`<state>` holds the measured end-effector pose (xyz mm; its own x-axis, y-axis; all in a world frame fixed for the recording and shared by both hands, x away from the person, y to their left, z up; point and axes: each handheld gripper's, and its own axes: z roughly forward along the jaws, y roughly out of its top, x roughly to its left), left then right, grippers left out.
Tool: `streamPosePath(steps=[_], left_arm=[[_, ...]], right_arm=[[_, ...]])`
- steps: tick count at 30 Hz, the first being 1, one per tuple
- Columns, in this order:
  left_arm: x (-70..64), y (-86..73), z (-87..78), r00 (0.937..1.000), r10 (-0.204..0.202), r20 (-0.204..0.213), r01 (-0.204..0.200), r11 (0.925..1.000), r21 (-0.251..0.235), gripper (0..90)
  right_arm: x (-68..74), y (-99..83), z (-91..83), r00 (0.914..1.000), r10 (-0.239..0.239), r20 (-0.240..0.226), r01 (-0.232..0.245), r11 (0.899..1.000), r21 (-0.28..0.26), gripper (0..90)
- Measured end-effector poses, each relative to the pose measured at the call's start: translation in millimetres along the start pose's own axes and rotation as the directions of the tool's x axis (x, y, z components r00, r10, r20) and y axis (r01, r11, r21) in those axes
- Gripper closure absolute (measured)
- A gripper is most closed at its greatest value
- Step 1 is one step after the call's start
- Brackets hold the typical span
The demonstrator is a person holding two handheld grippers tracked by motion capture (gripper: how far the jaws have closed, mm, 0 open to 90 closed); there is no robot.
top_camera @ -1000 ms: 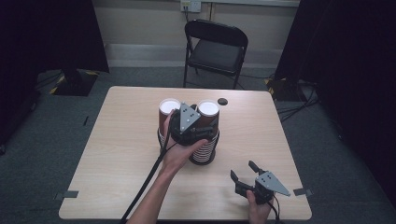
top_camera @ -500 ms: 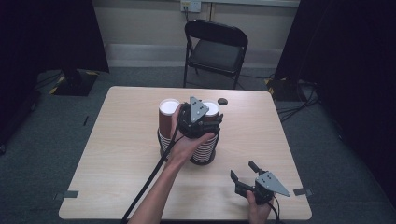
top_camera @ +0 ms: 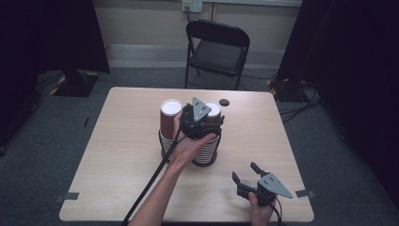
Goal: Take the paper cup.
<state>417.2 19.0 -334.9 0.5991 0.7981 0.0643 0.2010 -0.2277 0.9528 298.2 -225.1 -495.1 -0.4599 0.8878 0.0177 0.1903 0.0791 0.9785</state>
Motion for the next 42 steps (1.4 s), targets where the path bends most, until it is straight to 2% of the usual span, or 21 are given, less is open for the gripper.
streamPosePath(steps=[4, 5, 7, 9, 15, 28, 34, 39, 42], left_arm=[[0.9, 0.4, -1.0, 1.0000, 0.004, 0.004, -0.004, 1.0000, -0.007, 20.8], [1.3, 1.6, -2.3, 1.0000, -0.004, 0.004, 0.004, 0.9997, -0.026, 20.8], [1.2, 2.3, -3.4, 1.0000, -0.004, 0.003, 0.004, 0.9995, -0.030, 20.9], [1.1, 3.6, -4.5, 0.9999, 0.010, 0.007, -0.009, 0.9993, -0.036, 20.9], [2.9, 6.9, -7.9, 0.9999, -0.002, 0.013, 0.002, 0.9984, -0.056, 21.0], [5.8, 18.1, -19.5, 1.0000, -0.004, 0.005, 0.004, 0.9912, -0.133, 21.1], [9.5, 22.0, -27.2, 0.9994, -0.020, 0.027, 0.024, 0.9829, -0.182, 21.2], [9.9, 27.9, -35.2, 0.9993, -0.022, 0.029, 0.028, 0.9735, -0.227, 21.2], [12.1, 30.1, -40.2, 0.9993, -0.018, 0.033, 0.025, 0.9710, -0.238, 21.3]], right_arm=[[0.0, 0.0, 0.0, 1.0000, 0.000, 0.000, 0.000, 1.000, 0.000, 18.2], [0.0, 0.0, 0.1, 1.0000, -0.001, 0.000, 0.001, 1.000, 0.001, 18.2], [0.0, 0.1, 0.1, 1.0000, -0.001, -0.001, 0.001, 1.000, 0.002, 18.2], [-0.1, 0.0, 0.1, 1.0000, 0.000, 0.001, 0.000, 1.000, 0.000, 18.2], [0.0, 0.1, 0.2, 1.0000, 0.001, -0.001, -0.001, 1.000, 0.002, 18.2], [-0.2, 0.3, 0.4, 1.0000, 0.001, -0.005, -0.001, 1.000, 0.006, 18.2], [-0.3, 0.2, 0.4, 1.0000, 0.002, -0.004, -0.002, 1.000, 0.004, 18.1], [-0.3, 0.2, 0.4, 1.0000, 0.002, -0.005, -0.002, 1.000, 0.004, 18.0], [-0.4, 0.1, 0.3, 1.0000, 0.003, -0.007, -0.003, 1.000, 0.003, 18.0]])
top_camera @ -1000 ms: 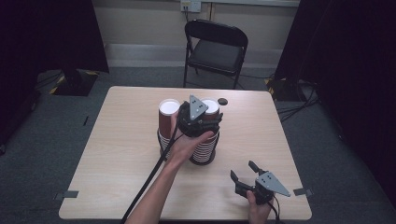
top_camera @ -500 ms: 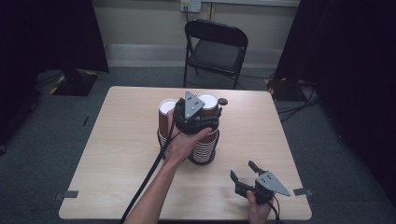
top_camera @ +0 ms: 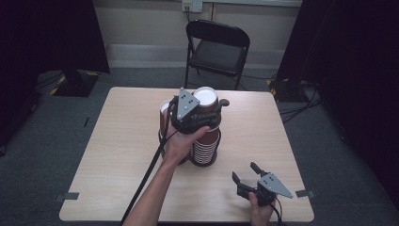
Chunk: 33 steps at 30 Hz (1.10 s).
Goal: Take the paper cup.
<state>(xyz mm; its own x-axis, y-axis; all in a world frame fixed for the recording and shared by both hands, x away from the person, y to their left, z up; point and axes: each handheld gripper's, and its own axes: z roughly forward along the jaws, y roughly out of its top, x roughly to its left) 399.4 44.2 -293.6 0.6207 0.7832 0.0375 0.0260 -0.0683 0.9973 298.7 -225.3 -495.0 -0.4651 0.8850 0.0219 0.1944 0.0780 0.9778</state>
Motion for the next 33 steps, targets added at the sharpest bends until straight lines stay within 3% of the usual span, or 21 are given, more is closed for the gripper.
streamPosePath(steps=[4, 9, 15, 19, 25, 33], left_arm=[[1.6, 3.1, -4.3, 0.9994, -0.031, 0.015, 0.032, 0.9993, -0.018, 21.2], [3.8, 6.0, -9.5, 0.9990, -0.042, 0.018, 0.042, 0.9987, -0.027, 21.2], [3.9, 12.6, -19.2, 0.9983, -0.053, 0.021, 0.055, 0.9959, -0.071, 21.2], [1.1, 13.5, -23.4, 0.9984, -0.043, 0.037, 0.046, 0.9966, -0.069, 21.3], [-1.1, 14.4, -32.7, 0.9973, -0.063, 0.039, 0.066, 0.9946, -0.081, 21.3], [-2.0, 13.7, -49.0, 0.9927, -0.098, 0.071, 0.104, 0.9913, -0.081, 21.3]], right_arm=[[0.1, 0.0, -0.1, 1.0000, 0.000, 0.003, 0.000, 1.000, -0.001, 18.0], [0.1, 0.0, 0.1, 1.0000, 0.001, 0.003, -0.001, 1.000, 0.000, 18.0], [0.2, 0.1, 0.2, 1.0000, -0.001, 0.003, 0.001, 1.000, 0.003, 18.0], [0.2, 0.0, 0.0, 1.0000, 0.001, 0.006, -0.001, 1.000, 0.000, 18.0], [0.2, 0.0, 0.0, 1.0000, 0.001, 0.005, -0.001, 1.000, 0.000, 18.0], [0.3, 0.1, 0.1, 1.0000, -0.002, 0.004, 0.002, 1.000, 0.003, 17.9]])
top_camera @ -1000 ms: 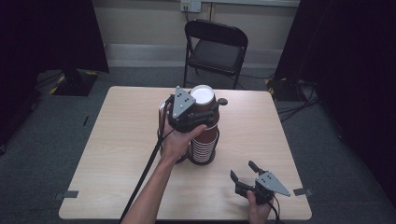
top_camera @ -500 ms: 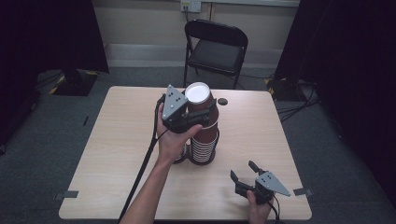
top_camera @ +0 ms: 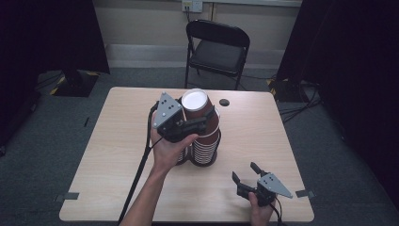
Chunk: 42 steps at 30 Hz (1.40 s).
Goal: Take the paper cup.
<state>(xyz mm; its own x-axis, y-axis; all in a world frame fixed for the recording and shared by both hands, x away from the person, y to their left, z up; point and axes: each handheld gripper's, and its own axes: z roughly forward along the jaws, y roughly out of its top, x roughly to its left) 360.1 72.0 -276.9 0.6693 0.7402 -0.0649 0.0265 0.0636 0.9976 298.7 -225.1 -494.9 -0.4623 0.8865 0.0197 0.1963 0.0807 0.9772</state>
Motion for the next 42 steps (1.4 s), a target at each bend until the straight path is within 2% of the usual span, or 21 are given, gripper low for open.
streamPosePath(steps=[5, 9, 15, 18, 21, 24, 33, 37, 42], left_arm=[[-4.2, -2.9, -4.4, 0.9996, -0.024, 0.013, 0.024, 0.9997, 0.003, 21.3], [-8.3, -5.9, -9.1, 0.9994, -0.025, 0.024, 0.025, 0.9996, 0.013, 21.3], [-9.6, -11.2, -21.5, 0.9989, -0.042, 0.021, 0.041, 0.9990, 0.018, 21.3], [-9.4, -11.1, -27.2, 0.9993, -0.036, 0.010, 0.035, 0.9992, 0.017, 21.3], [-7.9, -11.0, -32.9, 0.9987, -0.048, 0.015, 0.048, 0.9986, 0.022, 21.3], [-6.5, -13.6, -39.4, 0.9965, -0.080, 0.023, 0.079, 0.9967, 0.019, 21.3], [0.8, -34.4, -54.7, 0.9927, -0.120, 0.017, 0.119, 0.9922, 0.036, 21.4], [5.7, -47.4, -58.8, 0.9896, -0.144, 0.003, 0.143, 0.9877, 0.064, 21.4], [7.9, -56.4, -59.0, 0.9885, -0.151, 0.000, 0.150, 0.9844, 0.091, 21.3]], right_arm=[[0.1, 0.0, 0.1, 1.0000, 0.001, -0.001, -0.001, 1.000, 0.003, 17.9], [0.0, 0.0, 0.1, 1.0000, 0.000, 0.000, 0.000, 1.000, 0.001, 17.9], [0.0, -0.1, -0.1, 1.0000, 0.000, 0.001, 0.000, 1.000, -0.003, 18.0], [0.1, 0.0, 0.0, 1.0000, 0.001, -0.003, -0.001, 1.000, 0.002, 18.0], [0.1, -0.1, -0.2, 1.0000, 0.000, 0.000, 0.000, 1.000, -0.002, 18.0], [0.2, -0.1, 0.0, 1.0000, -0.003, 0.001, 0.003, 1.000, -0.001, 18.0], [0.5, 1.0, 2.7, 0.9998, -0.010, -0.018, 0.011, 1.000, 0.027, 15.7], [0.6, 1.4, 3.8, 0.9992, -0.015, -0.038, 0.017, 0.999, 0.037, 15.9], [2.8, 1.8, 5.2, 0.9984, -0.027, -0.049, 0.029, 0.999, 0.045, 15.9]])
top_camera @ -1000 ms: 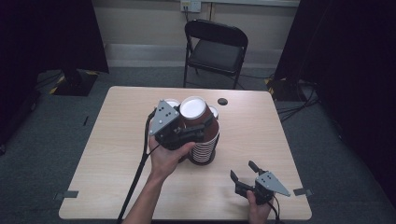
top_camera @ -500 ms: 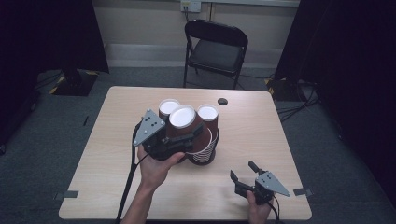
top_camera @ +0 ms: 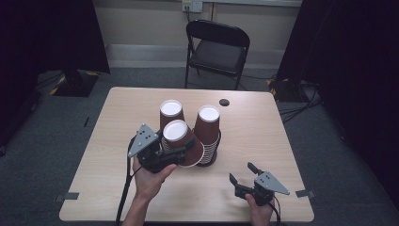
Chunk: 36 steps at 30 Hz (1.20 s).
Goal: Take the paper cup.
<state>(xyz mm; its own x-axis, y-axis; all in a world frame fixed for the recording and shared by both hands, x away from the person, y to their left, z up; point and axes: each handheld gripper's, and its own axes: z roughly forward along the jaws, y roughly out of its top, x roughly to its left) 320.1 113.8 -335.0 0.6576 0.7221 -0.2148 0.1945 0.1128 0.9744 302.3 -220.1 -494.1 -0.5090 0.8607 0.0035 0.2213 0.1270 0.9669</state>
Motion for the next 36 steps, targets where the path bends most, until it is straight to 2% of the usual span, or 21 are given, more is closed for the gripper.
streamPosePath(steps=[4, 6, 9, 11, 13, 15, 18, 20, 22, 24, 28, 30, 32, 33, 34, 36], left_arm=[[0.2, -10.5, 1.0, 0.9999, -0.014, -0.002, 0.014, 0.9999, 0.008, 21.3], [0.5, -17.3, 2.2, 0.9999, -0.011, -0.006, 0.012, 0.9997, 0.023, 21.3], [2.3, -25.9, 3.6, 0.9987, -0.051, -0.003, 0.051, 0.9984, 0.023, 21.3], [3.2, -32.6, 4.5, 0.9975, -0.071, -0.001, 0.071, 0.9970, 0.031, 21.3], [3.3, -35.6, 5.0, 0.9969, -0.079, 0.001, 0.079, 0.9962, 0.037, 21.3], [2.4, -40.0, 5.8, 0.9964, -0.084, -0.005, 0.085, 0.9955, 0.043, 21.3], [2.8, -46.3, 7.3, 0.9926, -0.121, 0.009, 0.120, 0.9913, 0.054, 21.3], [3.7, -52.0, 7.5, 0.9905, -0.137, 0.014, 0.135, 0.9888, 0.063, 21.4], [5.2, -57.5, 8.6, 0.9874, -0.153, 0.041, 0.149, 0.9851, 0.086, 21.3], [6.0, -62.0, 8.4, 0.9854, -0.164, 0.045, 0.160, 0.9829, 0.092, 21.3], [11.5, -68.7, 5.6, 0.9764, -0.207, 0.061, 0.200, 0.9744, 0.103, 21.3], [13.5, -72.5, 4.5, 0.9687, -0.240, 0.064, 0.232, 0.9670, 0.105, 21.3], [15.3, -76.6, 3.2, 0.9638, -0.259, 0.061, 0.251, 0.9613, 0.113, 21.3], [16.5, -78.9, 2.6, 0.9607, -0.271, 0.060, 0.263, 0.9581, 0.113, 21.3], [18.0, -81.7, 2.1, 0.9541, -0.293, 0.063, 0.284, 0.9515, 0.118, 21.3], [19.5, -85.3, 1.8, 0.9456, -0.320, 0.057, 0.312, 0.9424, 0.121, 21.3]], right_arm=[[2.1, 0.7, 1.8, 1.0000, -0.005, -0.005, 0.005, 1.000, 0.010, 16.5], [3.8, 1.1, 3.4, 0.9997, -0.005, -0.026, 0.005, 1.000, 0.019, 16.5], [10.0, 1.6, 5.6, 0.9994, 0.006, -0.033, -0.006, 1.000, 0.020, 14.1], [18.8, 1.7, 6.3, 0.9994, -0.007, -0.033, 0.007, 1.000, 0.012, 15.6], [20.5, 1.8, 6.6, 0.9992, -0.006, -0.041, 0.007, 1.000, 0.010, 15.8], [25.7, 2.3, 7.8, 0.9970, 0.002, -0.078, -0.002, 1.000, 0.011, 17.4], [34.6, 2.7, 9.9, 0.9904, 0.019, -0.137, -0.019, 1.000, -0.001, 20.4], [42.2, 3.4, 12.4, 0.9864, 0.006, -0.164, -0.007, 1.000, -0.006, 21.1], [52.3, 4.1, 16.3, 0.9828, -0.018, -0.184, 0.014, 1.000, -0.023, 22.9], [54.9, 4.3, 17.0, 0.9826, -0.022, -0.184, 0.017, 0.999, -0.027, 23.3], [60.4, 4.3, 18.7, 0.9784, -0.036, -0.204, 0.029, 0.999, -0.036, 24.8], [60.9, 4.6, 18.3, 0.9758, -0.037, -0.215, 0.028, 0.999, -0.045, 26.4], [62.6, 4.7, 17.9, 0.9703, -0.034, -0.239, 0.023, 0.999, -0.046, 27.1], [62.6, 4.7, 17.9, 0.9703, -0.034, -0.239, 0.023, 0.999, -0.046, 27.1], [63.3, 4.9, 17.8, 0.9684, -0.034, -0.247, 0.025, 0.999, -0.041, 27.3], [65.0, 5.2, 17.6, 0.9636, -0.037, -0.265, 0.026, 0.999, -0.045, 28.4]])
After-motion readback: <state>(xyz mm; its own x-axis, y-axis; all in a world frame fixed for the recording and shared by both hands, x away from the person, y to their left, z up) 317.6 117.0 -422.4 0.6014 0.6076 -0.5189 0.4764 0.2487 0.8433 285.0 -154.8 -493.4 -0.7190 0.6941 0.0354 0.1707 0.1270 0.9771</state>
